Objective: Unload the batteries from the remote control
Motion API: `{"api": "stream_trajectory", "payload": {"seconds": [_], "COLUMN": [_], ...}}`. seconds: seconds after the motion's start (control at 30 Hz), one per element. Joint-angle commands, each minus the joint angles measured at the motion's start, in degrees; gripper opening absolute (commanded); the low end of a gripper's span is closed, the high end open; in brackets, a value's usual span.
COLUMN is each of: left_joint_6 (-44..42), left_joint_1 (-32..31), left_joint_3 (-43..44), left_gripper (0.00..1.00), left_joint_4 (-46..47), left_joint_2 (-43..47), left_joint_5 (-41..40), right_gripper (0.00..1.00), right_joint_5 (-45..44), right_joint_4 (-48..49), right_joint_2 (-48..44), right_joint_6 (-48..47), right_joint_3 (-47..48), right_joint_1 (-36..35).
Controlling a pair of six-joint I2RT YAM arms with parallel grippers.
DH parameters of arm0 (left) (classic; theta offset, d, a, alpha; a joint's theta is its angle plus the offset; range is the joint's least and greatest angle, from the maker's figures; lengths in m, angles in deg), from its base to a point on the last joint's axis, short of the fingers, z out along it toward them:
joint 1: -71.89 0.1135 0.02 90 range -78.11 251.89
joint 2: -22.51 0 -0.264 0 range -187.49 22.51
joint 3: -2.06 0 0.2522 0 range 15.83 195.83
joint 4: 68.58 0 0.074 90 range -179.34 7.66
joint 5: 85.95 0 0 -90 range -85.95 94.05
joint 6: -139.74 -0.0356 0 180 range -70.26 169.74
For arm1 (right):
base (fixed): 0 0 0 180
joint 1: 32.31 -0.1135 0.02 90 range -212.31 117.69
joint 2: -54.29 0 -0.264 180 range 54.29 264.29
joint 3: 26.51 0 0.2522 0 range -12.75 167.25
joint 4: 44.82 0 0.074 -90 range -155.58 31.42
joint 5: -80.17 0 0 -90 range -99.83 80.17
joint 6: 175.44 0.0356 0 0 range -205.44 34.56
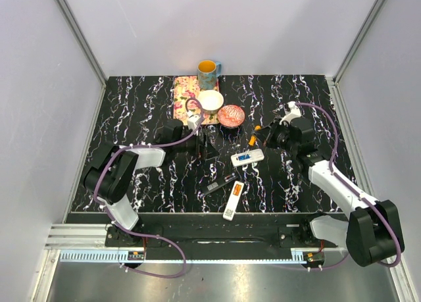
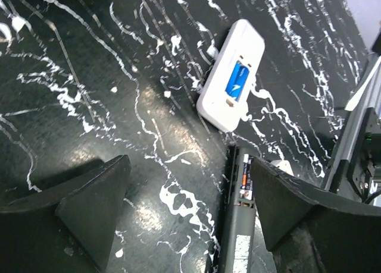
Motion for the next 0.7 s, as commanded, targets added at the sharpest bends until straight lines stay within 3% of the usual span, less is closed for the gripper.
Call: {"api": "stream_trajectory", "payload": {"seconds": [0.0,0.13,0.37,0.67], "left_joint_6": [1.9,0.1,-11.7,-17.6], "left_joint_1": [-0.2,-0.6,-7.6,-14.3], "left_joint_3": [1.4,4.1,14.8,19.6], "left_gripper": [0.86,0.84,0.84,0.84], "left_joint_4": [7.6,5.2,-11.9,-12.1], "left_joint_2": [-0.3,-2.0,-6.1,-11.7], "left_joint_5": [3.6,3.2,-5.9,-14.4], "right_gripper": [0.0,0.0,0.0,0.0], "right_joint_5": [-2.6,-5.3,-7.8,-13.3], "right_joint_4": [5.3,6.4,13.0,26.3], "right_joint_2": [0.0,2.4,7.9,12.2], "right_joint_6": [-1.3,-2.4,-2.1,-1.9], "right_joint_3": [0.2,0.3,-1.1,-5.9], "right_joint_1": [0.2,0.2,0.2,0.1]}}
